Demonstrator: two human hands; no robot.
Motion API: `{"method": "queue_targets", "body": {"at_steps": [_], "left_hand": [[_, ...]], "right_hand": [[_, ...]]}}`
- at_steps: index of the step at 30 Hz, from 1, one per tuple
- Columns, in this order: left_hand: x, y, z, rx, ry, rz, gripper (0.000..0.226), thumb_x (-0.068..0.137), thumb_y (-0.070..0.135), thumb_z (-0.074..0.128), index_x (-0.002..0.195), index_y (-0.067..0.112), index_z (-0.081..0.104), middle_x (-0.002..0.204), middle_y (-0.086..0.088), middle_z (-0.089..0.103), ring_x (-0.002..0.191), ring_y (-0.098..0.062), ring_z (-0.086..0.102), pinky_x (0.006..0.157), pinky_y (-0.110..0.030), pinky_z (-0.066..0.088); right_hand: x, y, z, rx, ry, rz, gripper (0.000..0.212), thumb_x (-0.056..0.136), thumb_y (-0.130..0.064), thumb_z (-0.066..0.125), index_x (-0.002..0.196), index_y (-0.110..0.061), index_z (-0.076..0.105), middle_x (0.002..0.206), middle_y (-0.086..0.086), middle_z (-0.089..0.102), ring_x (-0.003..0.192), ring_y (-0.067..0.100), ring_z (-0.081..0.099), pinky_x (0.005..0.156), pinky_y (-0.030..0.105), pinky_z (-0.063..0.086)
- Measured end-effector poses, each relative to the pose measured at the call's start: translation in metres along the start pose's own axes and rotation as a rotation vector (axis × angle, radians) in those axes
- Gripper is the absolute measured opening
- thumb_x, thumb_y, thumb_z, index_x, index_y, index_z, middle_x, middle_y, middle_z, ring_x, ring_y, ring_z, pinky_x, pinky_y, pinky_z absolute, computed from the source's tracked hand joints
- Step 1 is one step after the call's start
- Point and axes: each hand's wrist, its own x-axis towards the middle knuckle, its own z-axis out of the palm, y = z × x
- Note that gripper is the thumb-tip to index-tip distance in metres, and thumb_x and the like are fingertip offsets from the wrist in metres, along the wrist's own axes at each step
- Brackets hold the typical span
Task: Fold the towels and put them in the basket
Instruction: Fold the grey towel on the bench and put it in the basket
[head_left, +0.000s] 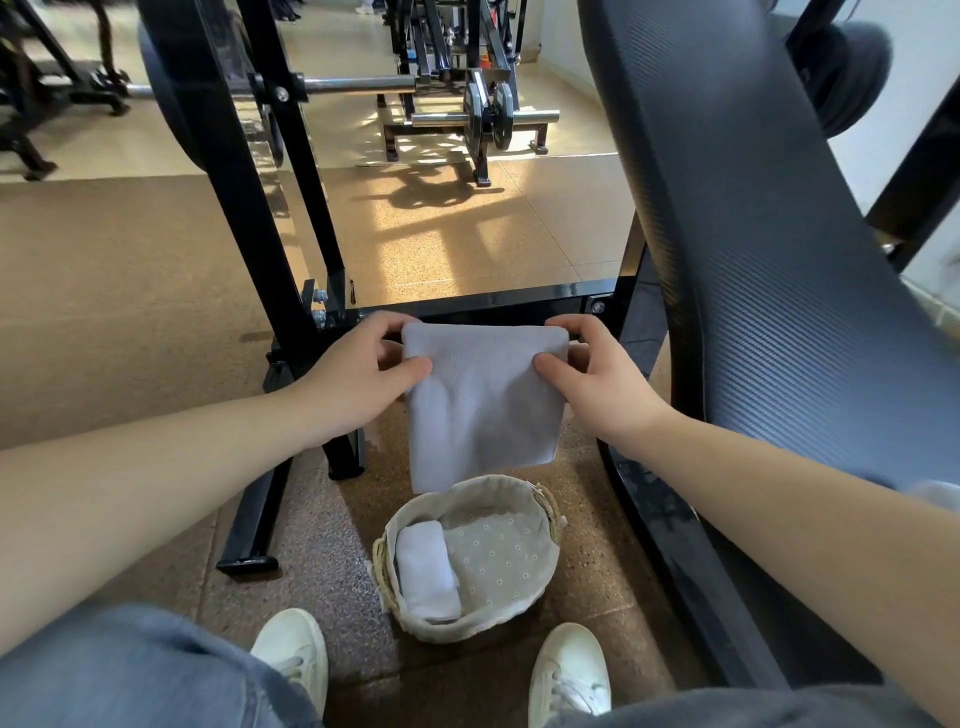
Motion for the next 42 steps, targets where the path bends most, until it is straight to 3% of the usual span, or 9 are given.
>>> {"method": "queue_targets", "body": {"at_steps": [5, 9, 12, 15, 19, 22, 25, 29, 42], "left_hand": [[-0.002, 0.000, -0.002, 0.112, 0.002, 0.115, 0.027, 0.101, 0.028, 0.058, 0.101, 0.048, 0.041, 0.097, 0.010, 0.069, 0.080, -0.007, 0.066, 0.072, -0.030, 0.052], [-0.001, 0.001, 0.000, 0.156, -0.025, 0.166, 0.028, 0.104, 0.020, 0.052, 0.097, 0.047, 0.055, 0.088, 0.016, 0.057, 0.078, 0.003, 0.054, 0.071, -0.025, 0.042], [-0.001, 0.000, 0.001, 0.058, -0.075, 0.115, 0.035, 0.098, 0.022, 0.064, 0.103, 0.055, 0.056, 0.107, 0.019, 0.061, 0.091, 0.002, 0.063, 0.078, -0.021, 0.053], [-0.002, -0.004, 0.000, -0.006, -0.140, 0.047, 0.053, 0.083, 0.022, 0.083, 0.105, 0.059, 0.053, 0.118, 0.017, 0.061, 0.097, -0.001, 0.068, 0.080, -0.023, 0.059], [0.000, -0.006, -0.001, 0.032, -0.118, 0.034, 0.059, 0.077, 0.020, 0.088, 0.108, 0.054, 0.051, 0.118, 0.018, 0.059, 0.096, 0.005, 0.065, 0.072, -0.014, 0.056], [0.001, -0.005, -0.002, 0.118, -0.105, 0.026, 0.063, 0.073, 0.023, 0.090, 0.109, 0.053, 0.048, 0.115, 0.021, 0.057, 0.094, 0.000, 0.064, 0.073, -0.018, 0.056], [0.002, -0.002, 0.000, 0.221, -0.088, 0.037, 0.067, 0.072, 0.026, 0.089, 0.118, 0.049, 0.044, 0.114, 0.022, 0.052, 0.098, -0.002, 0.059, 0.076, -0.027, 0.054], [0.004, 0.000, 0.000, 0.252, -0.056, 0.067, 0.068, 0.073, 0.029, 0.088, 0.120, 0.048, 0.043, 0.111, 0.025, 0.049, 0.095, 0.001, 0.054, 0.068, -0.022, 0.044], [0.001, 0.001, 0.000, 0.340, -0.036, 0.161, 0.044, 0.077, 0.040, 0.077, 0.114, 0.045, 0.055, 0.112, 0.018, 0.044, 0.100, 0.003, 0.048, 0.078, -0.014, 0.032]], "right_hand": [[-0.003, 0.004, 0.002, -0.222, 0.012, -0.131, 0.048, 0.100, -0.026, 0.061, 0.141, -0.044, 0.041, 0.130, -0.012, 0.054, 0.100, 0.004, 0.065, 0.082, 0.017, 0.053], [-0.004, 0.006, 0.007, -0.393, 0.065, -0.318, 0.026, 0.102, -0.014, 0.056, 0.118, -0.033, 0.063, 0.137, -0.005, 0.044, 0.110, 0.007, 0.054, 0.098, 0.023, 0.044], [-0.004, 0.006, 0.006, -0.408, 0.038, -0.316, 0.021, 0.099, -0.018, 0.062, 0.114, -0.031, 0.068, 0.146, -0.003, 0.040, 0.116, -0.004, 0.048, 0.097, 0.010, 0.037], [-0.005, 0.004, 0.002, -0.478, -0.063, -0.291, 0.046, 0.090, -0.021, 0.073, 0.133, -0.031, 0.061, 0.155, -0.010, 0.030, 0.137, 0.001, 0.035, 0.104, 0.019, 0.038], [-0.006, -0.001, 0.004, -0.531, -0.073, -0.325, 0.054, 0.090, -0.006, 0.069, 0.140, -0.023, 0.059, 0.152, -0.009, 0.041, 0.136, 0.002, 0.035, 0.103, -0.002, 0.019], [-0.007, -0.004, 0.004, -0.527, -0.054, -0.318, 0.049, 0.092, -0.006, 0.066, 0.137, -0.023, 0.062, 0.141, -0.011, 0.052, 0.120, -0.006, 0.040, 0.092, -0.008, 0.022], [-0.008, -0.006, 0.004, -0.551, -0.042, -0.322, 0.048, 0.092, -0.009, 0.068, 0.138, -0.022, 0.061, 0.140, -0.008, 0.053, 0.118, -0.003, 0.043, 0.093, -0.004, 0.026], [-0.009, -0.006, 0.007, -0.616, -0.026, -0.321, 0.063, 0.084, -0.017, 0.079, 0.142, -0.018, 0.056, 0.143, 0.000, 0.051, 0.129, 0.016, 0.048, 0.104, 0.019, 0.032], [-0.010, -0.005, 0.003, -0.724, 0.003, -0.434, 0.039, 0.087, -0.022, 0.072, 0.125, -0.019, 0.065, 0.111, -0.002, 0.067, 0.107, 0.023, 0.050, 0.093, 0.031, 0.038]]}}
